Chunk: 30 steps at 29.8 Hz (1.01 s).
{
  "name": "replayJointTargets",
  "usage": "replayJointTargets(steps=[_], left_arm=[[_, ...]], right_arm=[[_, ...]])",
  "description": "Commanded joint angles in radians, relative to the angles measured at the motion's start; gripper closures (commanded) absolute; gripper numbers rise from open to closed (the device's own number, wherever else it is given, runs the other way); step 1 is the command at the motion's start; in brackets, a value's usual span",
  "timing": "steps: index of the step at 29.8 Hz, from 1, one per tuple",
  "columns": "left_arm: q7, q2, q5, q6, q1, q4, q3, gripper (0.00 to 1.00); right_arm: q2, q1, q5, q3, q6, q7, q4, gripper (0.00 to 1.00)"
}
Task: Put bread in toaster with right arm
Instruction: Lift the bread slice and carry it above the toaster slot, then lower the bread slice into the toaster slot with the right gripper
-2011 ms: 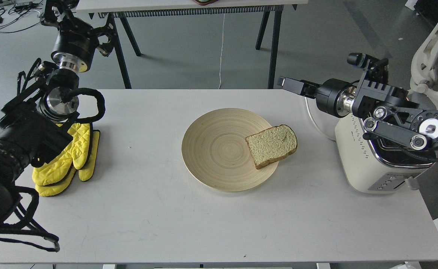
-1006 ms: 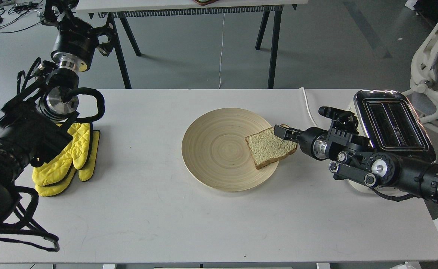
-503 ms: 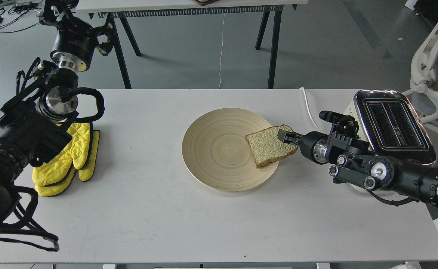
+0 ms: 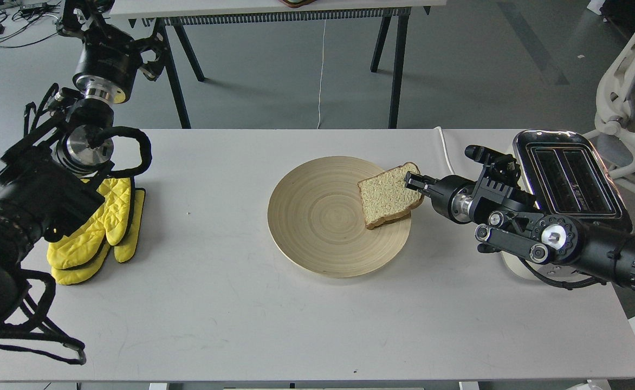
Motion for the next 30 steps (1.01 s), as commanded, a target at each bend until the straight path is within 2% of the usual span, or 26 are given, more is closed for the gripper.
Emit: replayJointTargets(steps=[1,6,10,12,19,24,30], left_arm=[[0.000,-0.001,0.000,0.000,0.000,0.000,-0.001,0.00],[0.000,-0.001,0.000,0.000,0.000,0.000,-0.001,0.00],[0.000,-0.001,0.000,0.000,0.000,0.000,-0.001,0.00],[0.000,-0.001,0.000,0.000,0.000,0.000,-0.001,0.00],[-0.002,-0.002,0.000,0.000,0.000,0.000,-0.001,0.00],[-0.002,-0.002,0.000,0.000,0.000,0.000,-0.001,0.00],[-0.002,-0.002,0.000,0.000,0.000,-0.002,0.000,0.00]], right_arm=[[-0.089,0.076,0.001,0.002,0.007,-0.001,0.064,0.97],[-0.271,0.188,0.000,-0.008,0.029,-0.002,0.182,0.97],[-0.454,0.282,-0.017,-0.039,0.081,-0.041,0.265,0.97],[-0.540,0.318,-0.040,-0.057,0.106,-0.045,0.313,0.97],[-0.810,0.340,-0.207,-0.067,0.168,-0.044,0.526,0.97],[-0.911,0.322,-0.241,-0.071,0.199,-0.042,0.615,0.97],[-0.942,0.290,-0.299,-0.074,0.199,-0.038,0.621,0.97]])
